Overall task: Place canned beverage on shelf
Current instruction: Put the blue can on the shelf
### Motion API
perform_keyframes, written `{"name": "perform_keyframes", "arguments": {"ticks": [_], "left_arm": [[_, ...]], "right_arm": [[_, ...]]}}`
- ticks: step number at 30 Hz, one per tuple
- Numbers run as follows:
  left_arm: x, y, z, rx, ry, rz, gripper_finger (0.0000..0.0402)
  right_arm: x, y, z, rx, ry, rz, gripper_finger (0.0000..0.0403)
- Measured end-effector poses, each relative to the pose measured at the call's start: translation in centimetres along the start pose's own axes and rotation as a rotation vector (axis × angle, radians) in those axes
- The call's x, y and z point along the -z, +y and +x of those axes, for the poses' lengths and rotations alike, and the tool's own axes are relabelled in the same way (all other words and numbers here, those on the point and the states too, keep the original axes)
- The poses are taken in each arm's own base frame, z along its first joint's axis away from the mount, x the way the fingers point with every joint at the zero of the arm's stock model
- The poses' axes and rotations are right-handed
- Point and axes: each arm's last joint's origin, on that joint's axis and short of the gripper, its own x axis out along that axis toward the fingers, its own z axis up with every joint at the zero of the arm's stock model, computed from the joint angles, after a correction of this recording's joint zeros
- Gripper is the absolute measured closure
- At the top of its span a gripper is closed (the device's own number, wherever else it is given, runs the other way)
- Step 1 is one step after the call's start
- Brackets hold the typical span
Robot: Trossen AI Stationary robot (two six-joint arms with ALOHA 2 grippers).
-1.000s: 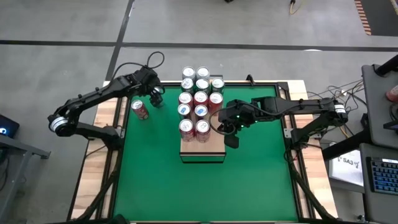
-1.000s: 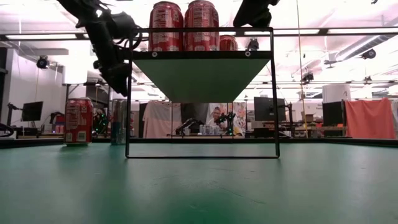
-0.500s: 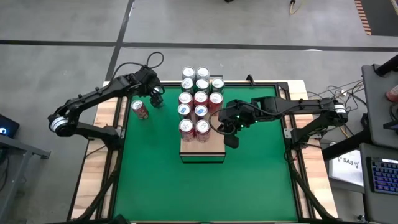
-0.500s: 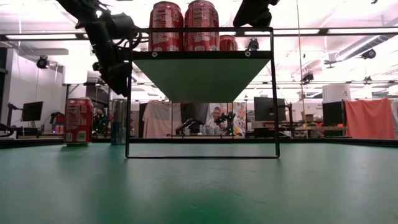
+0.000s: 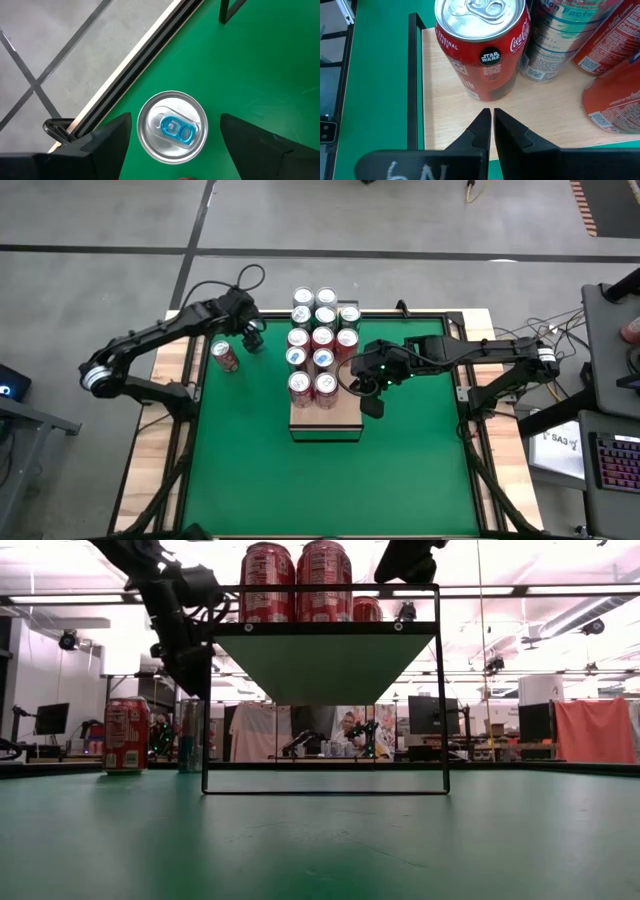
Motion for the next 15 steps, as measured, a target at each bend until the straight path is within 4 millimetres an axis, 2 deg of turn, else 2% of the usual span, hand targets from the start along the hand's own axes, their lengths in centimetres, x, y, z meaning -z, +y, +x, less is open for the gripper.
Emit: {"name": "perform_keyframes", "arguments": {"ticks": [15], "left_arm": [[-0.1, -0.5, 2.6, -0.036, 0.09, 0.011, 0.0113]], "right_arm": [[0.0, 0.0, 0.0, 0.0, -0.001, 0.0, 0.039]]}}
